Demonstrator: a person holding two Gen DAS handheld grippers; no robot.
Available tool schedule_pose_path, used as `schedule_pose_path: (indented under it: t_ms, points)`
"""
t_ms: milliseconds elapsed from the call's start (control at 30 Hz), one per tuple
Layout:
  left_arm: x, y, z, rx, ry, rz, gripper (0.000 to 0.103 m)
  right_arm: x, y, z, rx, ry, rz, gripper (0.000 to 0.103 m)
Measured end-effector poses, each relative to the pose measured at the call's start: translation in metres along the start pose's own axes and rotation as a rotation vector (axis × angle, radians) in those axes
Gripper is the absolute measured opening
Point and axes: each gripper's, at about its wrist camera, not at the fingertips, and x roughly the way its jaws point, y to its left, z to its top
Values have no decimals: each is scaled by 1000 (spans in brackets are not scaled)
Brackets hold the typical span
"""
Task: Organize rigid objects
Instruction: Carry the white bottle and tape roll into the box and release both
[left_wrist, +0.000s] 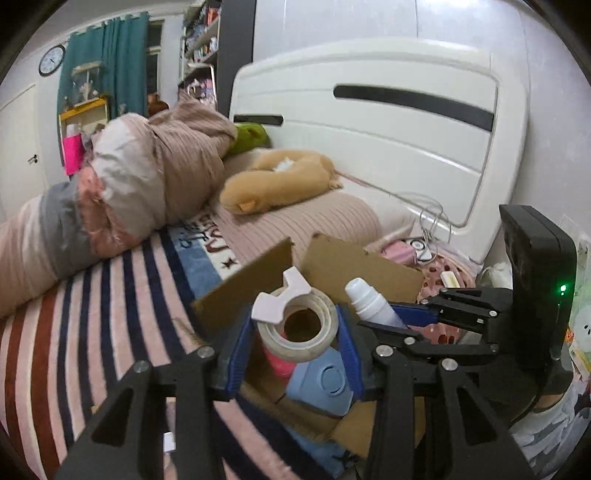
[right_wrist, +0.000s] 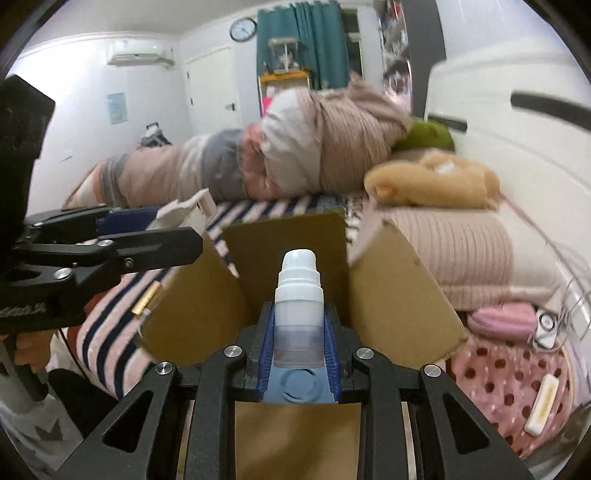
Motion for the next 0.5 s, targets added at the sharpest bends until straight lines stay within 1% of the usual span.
schedule_pose_path:
  t_ms: [133,300,333,433,500]
  points:
    - [25,-6,-1,11,53,-2,41,15,-11,-1,-27,26,-36,20]
    - [44,-10,-4,26,96,-3,41,27,-18,-6,-35,56,-49,20]
    - [46,-10,-5,32,103,0,41,28,-20,-7,-35,55,-52,21]
    - [51,-6,-5,34,116,8,41,28,-22,-9,-31,47,-66,28]
    - [54,-4,-6,30,122,10,41,27,-23,-9,-29,40,-67,28]
